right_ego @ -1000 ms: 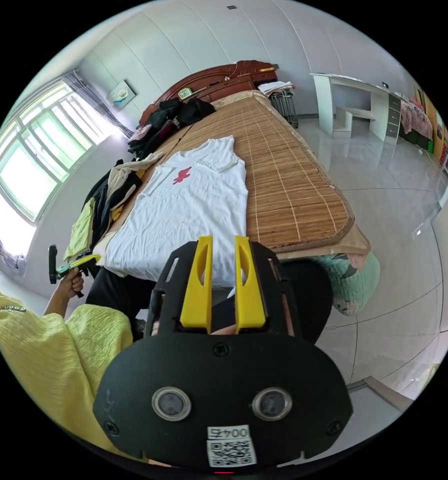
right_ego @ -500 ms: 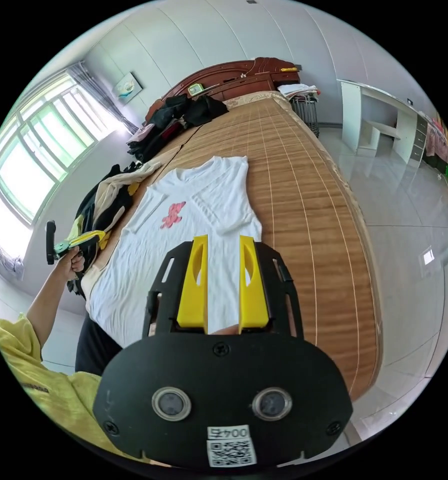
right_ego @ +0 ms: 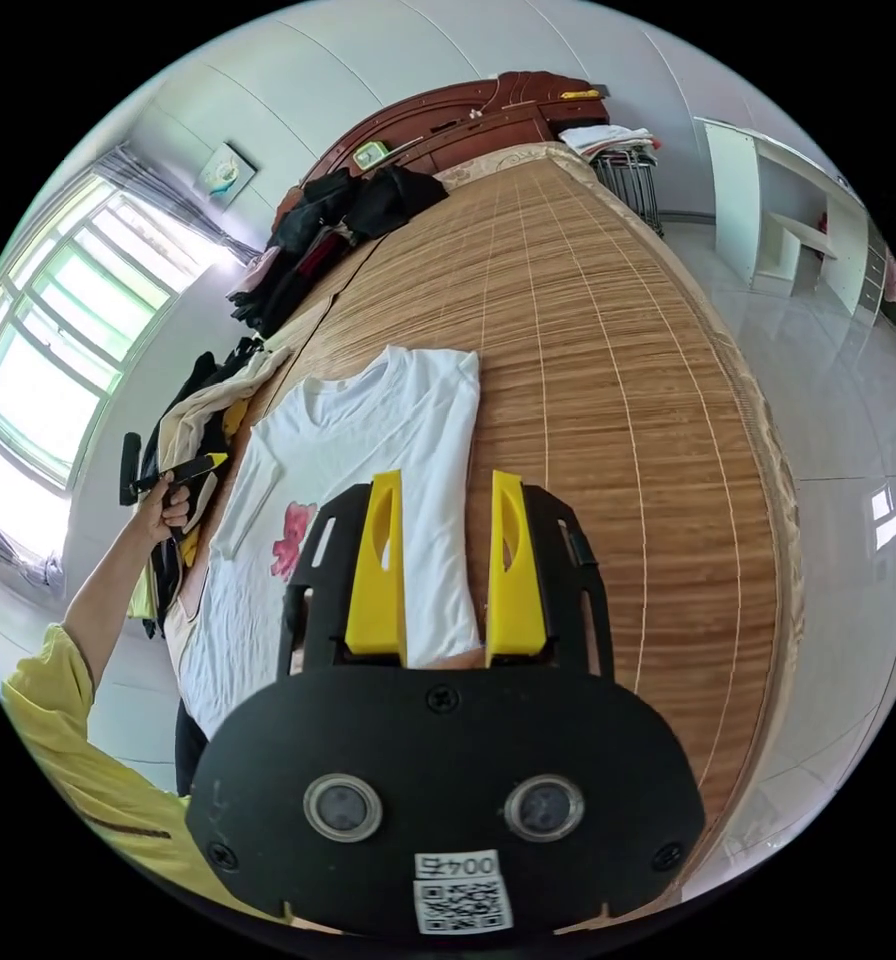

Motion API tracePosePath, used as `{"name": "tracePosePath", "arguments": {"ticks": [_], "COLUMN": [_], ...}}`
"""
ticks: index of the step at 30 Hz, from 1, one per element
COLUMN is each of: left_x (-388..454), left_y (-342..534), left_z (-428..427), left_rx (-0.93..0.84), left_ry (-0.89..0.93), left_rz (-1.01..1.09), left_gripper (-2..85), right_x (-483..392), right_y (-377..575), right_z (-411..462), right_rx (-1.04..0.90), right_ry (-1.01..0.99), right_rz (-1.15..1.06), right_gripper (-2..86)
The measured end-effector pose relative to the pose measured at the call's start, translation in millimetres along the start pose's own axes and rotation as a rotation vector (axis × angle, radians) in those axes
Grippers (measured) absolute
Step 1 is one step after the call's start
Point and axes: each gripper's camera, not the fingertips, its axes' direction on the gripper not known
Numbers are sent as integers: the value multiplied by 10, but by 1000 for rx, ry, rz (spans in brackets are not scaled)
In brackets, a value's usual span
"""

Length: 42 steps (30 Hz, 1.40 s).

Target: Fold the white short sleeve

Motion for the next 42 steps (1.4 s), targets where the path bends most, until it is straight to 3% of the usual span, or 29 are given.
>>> {"name": "tracePosePath", "arguments": {"ticks": [12, 18, 27, 42], "left_x": [-318, -330, 48, 254], "left_y": [-364, -309, 15, 68], "left_z": [818, 1119, 1645, 2741], "left_rx": [-28, 5, 113, 157], "left_ry": [-15, -24, -316, -530], "left_rz": [124, 188, 336, 350], "left_gripper": [76, 31, 11, 9], "right_x": [-127, -404, -985, -1683], "right_y": [-951, -1248, -1668, -2528], "right_z": [210, 191, 54, -98], "right_rx": [-70, -74, -104, -109], "right_ry": [-4, 35, 197, 355], "right_rz": [4, -10, -127, -163], "right_gripper": [132, 53, -4, -8]}}
